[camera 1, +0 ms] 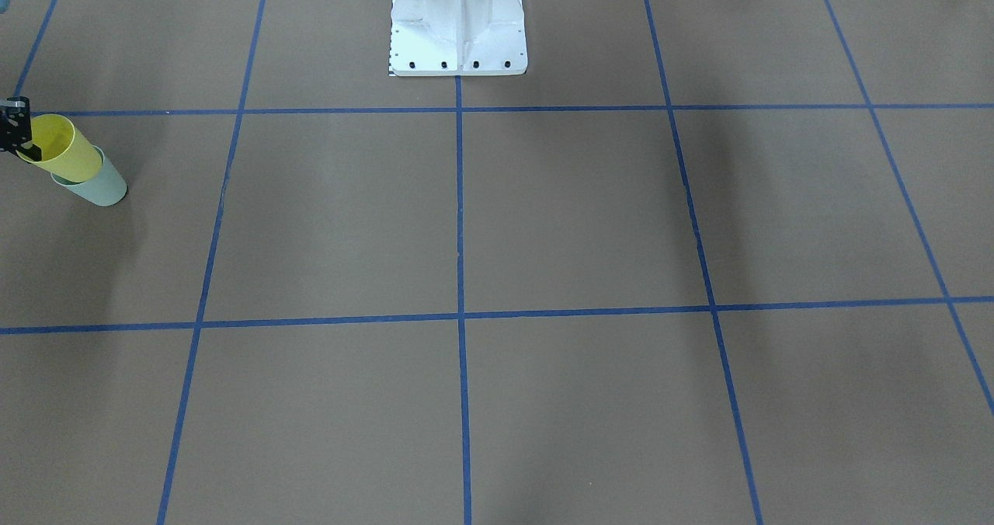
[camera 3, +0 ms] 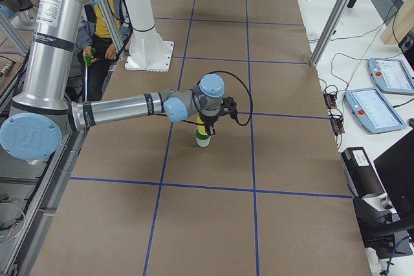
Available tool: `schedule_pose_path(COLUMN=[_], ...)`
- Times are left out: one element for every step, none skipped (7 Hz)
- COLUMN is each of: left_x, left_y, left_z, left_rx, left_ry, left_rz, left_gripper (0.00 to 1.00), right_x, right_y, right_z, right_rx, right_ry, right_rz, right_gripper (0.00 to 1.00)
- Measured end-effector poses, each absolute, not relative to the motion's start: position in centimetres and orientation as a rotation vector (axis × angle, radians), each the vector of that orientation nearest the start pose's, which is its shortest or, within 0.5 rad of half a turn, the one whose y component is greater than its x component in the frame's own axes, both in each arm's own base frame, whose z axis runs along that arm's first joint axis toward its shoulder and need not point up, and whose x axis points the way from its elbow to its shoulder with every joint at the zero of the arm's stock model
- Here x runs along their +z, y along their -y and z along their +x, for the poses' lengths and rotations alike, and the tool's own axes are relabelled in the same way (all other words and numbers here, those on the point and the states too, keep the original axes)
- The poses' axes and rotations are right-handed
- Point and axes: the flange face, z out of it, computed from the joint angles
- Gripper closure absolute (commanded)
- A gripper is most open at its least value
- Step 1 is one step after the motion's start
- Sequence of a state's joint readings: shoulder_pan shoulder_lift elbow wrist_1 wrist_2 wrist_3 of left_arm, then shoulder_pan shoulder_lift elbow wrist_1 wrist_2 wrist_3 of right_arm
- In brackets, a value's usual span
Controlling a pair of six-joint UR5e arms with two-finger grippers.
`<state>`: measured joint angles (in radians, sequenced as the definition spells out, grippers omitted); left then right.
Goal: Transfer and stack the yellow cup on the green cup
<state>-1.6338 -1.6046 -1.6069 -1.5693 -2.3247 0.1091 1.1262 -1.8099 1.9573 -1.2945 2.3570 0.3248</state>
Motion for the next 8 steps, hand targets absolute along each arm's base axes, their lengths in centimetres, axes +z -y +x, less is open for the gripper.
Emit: schedule_pose_path(left_x=[62.55,62.55,62.53,62.52,62.52,62.51,62.51,62.51], left_y=[50.49,50.49,50.49,50.49,50.49,50.49,50.49,50.49], left_z=[-9.71,-9.70,-9.70,-9.70,-9.70,-9.70,-9.70,-9.70], left_rx=[0.070,0.070,0.071,0.072,0.072,0.073,0.073,0.073], left_ry=[-0.745,-0.746,-0.746,-0.746,-0.746,-0.746,-0.746,-0.746], left_rz=[0.130,0.130,0.130,0.131,0.131,0.131,0.131,0.131], left_gripper=[0.00,0.00,0.00,0.00,0.00,0.00,0.00,0.00], right_x=[54.13,54.13,54.15,54.19,54.25,54.34,54.47,54.61], right_y=[39.44,39.43,39.41,39.35,39.27,39.21,39.18,39.14], right_z=[-11.91,-11.93,-11.92,-11.88,-11.82,-11.78,-11.72,-11.66], right_rx=[-0.280,-0.281,-0.281,-0.281,-0.280,-0.280,-0.278,-0.276], right_ry=[0.869,0.868,0.868,0.868,0.867,0.866,0.860,0.854], right_rz=[0.081,0.081,0.081,0.080,0.080,0.079,0.079,0.079], right_gripper=[1.00,1.00,1.00,1.00,1.00,1.00,1.00,1.00])
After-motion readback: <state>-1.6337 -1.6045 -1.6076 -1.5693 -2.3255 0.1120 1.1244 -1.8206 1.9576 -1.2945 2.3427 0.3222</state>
